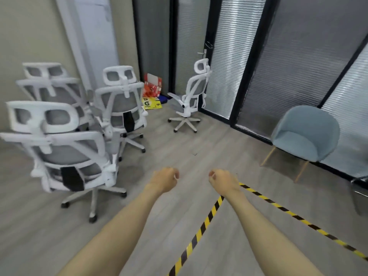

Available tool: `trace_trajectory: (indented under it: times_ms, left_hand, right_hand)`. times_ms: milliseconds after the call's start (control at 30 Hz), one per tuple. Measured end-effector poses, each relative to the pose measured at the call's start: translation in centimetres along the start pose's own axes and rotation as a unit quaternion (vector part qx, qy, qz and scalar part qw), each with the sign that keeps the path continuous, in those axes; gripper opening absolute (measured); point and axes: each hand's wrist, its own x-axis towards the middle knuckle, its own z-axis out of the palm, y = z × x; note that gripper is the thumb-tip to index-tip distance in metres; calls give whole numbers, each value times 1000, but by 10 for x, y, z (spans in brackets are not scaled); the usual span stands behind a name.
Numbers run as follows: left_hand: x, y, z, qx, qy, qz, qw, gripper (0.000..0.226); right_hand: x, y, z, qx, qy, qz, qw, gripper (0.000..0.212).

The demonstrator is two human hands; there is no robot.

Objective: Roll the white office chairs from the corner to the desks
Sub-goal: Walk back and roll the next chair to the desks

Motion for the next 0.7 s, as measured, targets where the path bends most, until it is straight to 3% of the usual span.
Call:
trace_trajectory:
  times_ms: [400, 700]
  left_hand:
    - [34, -157, -63, 40, 63, -199, 977, 29]
    - [37, -260, -121, -5, 113, -324, 939, 32]
  right_hand:
    - [168, -165, 52, 9, -53, -171, 984, 22]
    - [254, -287, 73, 22, -93, -298, 950, 22]
